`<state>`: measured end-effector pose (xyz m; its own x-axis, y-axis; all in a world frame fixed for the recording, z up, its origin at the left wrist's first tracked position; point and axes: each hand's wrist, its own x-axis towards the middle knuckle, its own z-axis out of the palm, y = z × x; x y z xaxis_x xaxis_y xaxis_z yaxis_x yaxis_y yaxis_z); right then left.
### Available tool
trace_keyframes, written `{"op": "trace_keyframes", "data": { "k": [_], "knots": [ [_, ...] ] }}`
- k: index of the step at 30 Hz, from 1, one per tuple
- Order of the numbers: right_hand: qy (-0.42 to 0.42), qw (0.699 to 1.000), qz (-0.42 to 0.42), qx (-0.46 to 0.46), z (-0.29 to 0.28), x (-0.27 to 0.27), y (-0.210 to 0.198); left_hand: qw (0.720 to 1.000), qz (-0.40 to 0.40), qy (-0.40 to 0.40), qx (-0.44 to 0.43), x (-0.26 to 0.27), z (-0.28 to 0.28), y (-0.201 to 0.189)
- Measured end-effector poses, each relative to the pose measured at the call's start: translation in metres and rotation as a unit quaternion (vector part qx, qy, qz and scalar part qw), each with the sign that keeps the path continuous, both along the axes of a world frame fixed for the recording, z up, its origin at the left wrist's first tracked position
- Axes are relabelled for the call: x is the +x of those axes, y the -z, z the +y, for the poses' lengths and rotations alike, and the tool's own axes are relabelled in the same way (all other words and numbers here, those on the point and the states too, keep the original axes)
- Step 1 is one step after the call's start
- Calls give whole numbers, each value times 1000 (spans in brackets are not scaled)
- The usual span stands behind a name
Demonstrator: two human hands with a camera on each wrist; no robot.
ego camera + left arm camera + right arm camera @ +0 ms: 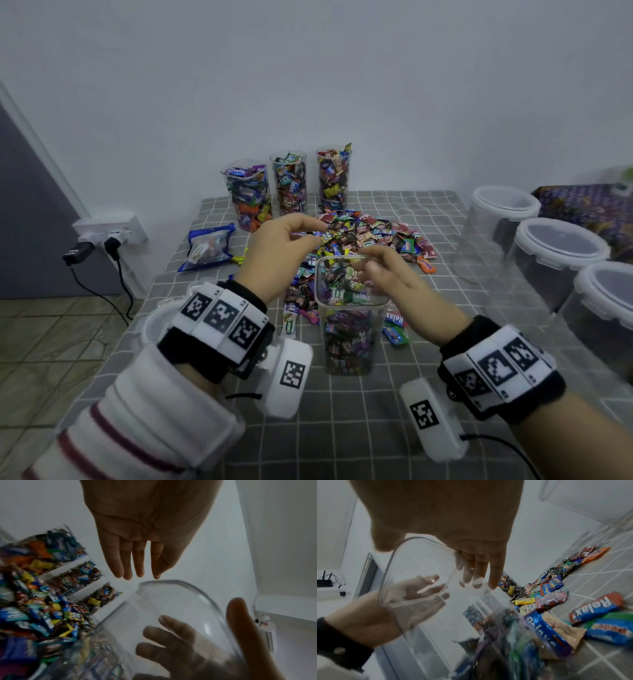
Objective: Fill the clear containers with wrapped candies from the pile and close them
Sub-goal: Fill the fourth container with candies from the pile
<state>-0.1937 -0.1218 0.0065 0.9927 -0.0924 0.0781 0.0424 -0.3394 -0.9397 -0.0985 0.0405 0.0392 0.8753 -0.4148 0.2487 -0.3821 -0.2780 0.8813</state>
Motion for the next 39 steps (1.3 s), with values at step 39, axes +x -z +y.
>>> {"op": "trace_keyframes", "data": {
  "k": [39],
  "knots": [
    [-89,842,236,-477,-37,119,34,833,-69,84,542,67,-44,65]
  ]
}}
